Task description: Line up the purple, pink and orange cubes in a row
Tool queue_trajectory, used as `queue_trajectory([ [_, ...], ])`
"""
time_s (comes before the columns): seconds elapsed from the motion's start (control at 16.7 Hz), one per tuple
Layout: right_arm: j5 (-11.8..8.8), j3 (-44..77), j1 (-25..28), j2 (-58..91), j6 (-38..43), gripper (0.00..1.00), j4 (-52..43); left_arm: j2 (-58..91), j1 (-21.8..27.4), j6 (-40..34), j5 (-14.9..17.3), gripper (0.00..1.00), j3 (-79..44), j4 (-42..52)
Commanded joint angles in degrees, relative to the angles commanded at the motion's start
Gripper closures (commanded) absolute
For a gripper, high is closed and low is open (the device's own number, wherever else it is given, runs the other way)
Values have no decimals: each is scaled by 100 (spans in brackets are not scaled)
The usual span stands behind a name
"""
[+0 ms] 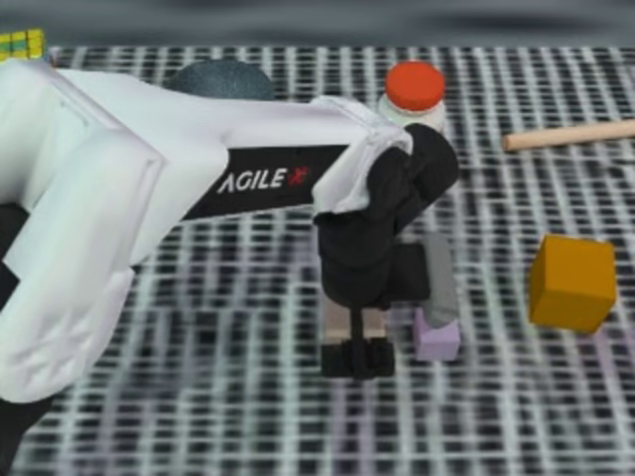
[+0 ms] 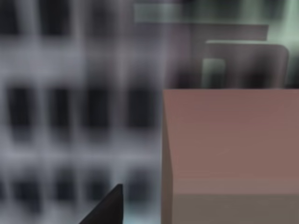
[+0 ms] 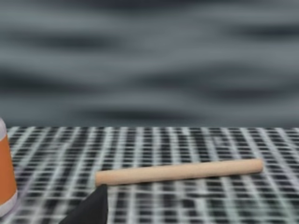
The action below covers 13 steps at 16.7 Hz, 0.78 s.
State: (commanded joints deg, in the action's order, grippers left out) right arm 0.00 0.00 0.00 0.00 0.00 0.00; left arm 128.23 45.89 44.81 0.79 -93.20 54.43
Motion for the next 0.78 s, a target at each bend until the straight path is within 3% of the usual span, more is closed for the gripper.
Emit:
queue_trajectory([
  [0.42, 0, 0, 0, 0, 0, 0, 0, -9, -11, 2, 0, 0, -19, 20],
  [0.78, 0, 0, 0, 0, 0, 0, 0, -297, -85, 8, -3, 0, -719, 1029],
])
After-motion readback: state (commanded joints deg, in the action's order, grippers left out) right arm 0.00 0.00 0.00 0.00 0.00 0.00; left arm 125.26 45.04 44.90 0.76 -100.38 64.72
